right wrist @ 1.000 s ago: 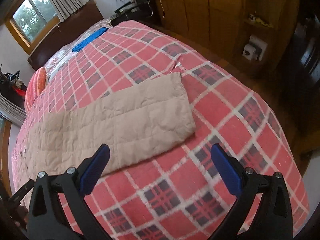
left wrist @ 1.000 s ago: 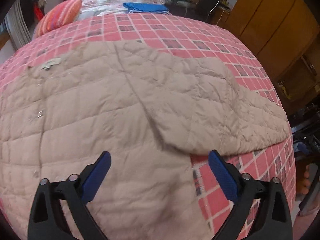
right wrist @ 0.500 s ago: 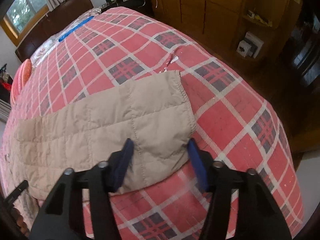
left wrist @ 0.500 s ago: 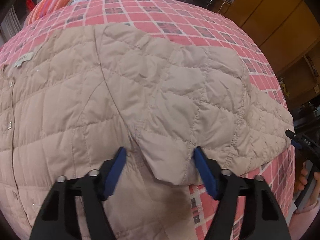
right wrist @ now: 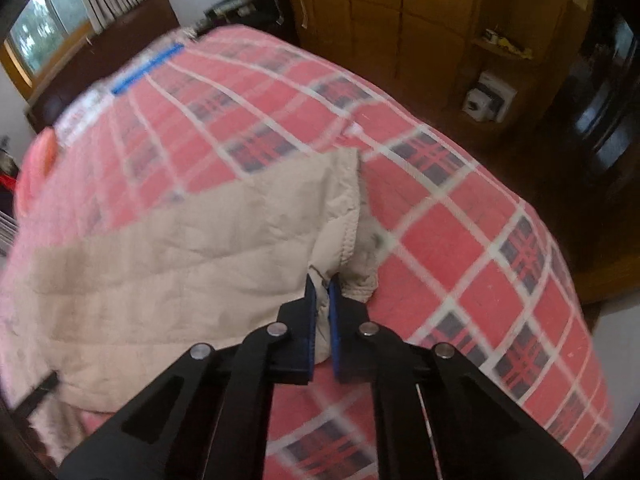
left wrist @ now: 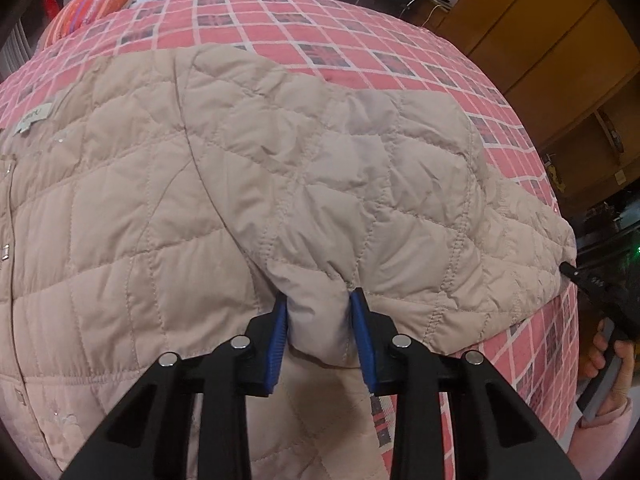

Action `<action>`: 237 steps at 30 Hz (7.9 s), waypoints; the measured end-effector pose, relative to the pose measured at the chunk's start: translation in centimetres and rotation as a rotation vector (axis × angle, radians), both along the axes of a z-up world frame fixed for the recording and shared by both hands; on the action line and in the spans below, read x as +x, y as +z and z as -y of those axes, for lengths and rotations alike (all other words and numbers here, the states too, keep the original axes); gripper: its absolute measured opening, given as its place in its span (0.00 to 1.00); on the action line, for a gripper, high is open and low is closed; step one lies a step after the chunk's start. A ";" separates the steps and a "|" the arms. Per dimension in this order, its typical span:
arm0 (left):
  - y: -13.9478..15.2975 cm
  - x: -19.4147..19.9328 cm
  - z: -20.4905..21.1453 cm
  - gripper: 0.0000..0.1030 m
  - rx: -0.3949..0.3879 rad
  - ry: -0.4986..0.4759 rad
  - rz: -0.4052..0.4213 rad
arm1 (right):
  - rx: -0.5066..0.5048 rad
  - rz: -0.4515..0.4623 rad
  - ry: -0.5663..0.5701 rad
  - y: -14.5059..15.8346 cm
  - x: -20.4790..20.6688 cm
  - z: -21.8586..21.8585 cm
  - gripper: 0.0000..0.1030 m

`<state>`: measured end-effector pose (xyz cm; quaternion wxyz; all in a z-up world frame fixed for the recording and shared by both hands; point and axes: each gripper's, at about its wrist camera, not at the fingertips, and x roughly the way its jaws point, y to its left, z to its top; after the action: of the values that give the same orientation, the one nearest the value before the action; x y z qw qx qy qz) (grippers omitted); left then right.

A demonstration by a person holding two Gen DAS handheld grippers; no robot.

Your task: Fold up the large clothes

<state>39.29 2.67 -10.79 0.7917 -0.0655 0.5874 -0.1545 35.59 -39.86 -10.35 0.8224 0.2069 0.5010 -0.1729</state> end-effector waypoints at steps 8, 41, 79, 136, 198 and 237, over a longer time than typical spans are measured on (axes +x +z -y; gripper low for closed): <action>0.0 -0.1 -0.5 0.30 -0.025 0.002 0.000 | 0.105 0.177 0.233 5.9 0.4 -7.6 0.04; 4.3 -0.1 2.2 0.50 -0.379 -0.065 -0.089 | 0.209 0.143 0.497 -1.3 1.2 -20.1 0.27; 8.2 -2.2 -15.5 0.00 -0.427 0.108 0.138 | 0.369 0.165 0.475 2.8 -0.3 -21.4 0.14; -0.7 -5.6 -34.8 0.03 -0.178 0.381 0.054 | 0.284 -0.042 0.637 -1.2 3.0 -35.2 0.16; 0.1 -34.2 -71.8 0.78 -0.062 1.340 0.215 | 0.145 -0.119 1.137 0.0 -1.1 -69.0 0.40; 2.4 -19.3 -55.6 0.05 -0.041 0.804 0.282 | 0.161 -0.103 1.144 -0.3 -1.4 -68.2 0.37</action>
<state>20.00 58.26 -8.35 0.8601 -0.2833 0.3977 0.1475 34.18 28.31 -10.68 0.7413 -0.0436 0.5839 0.3281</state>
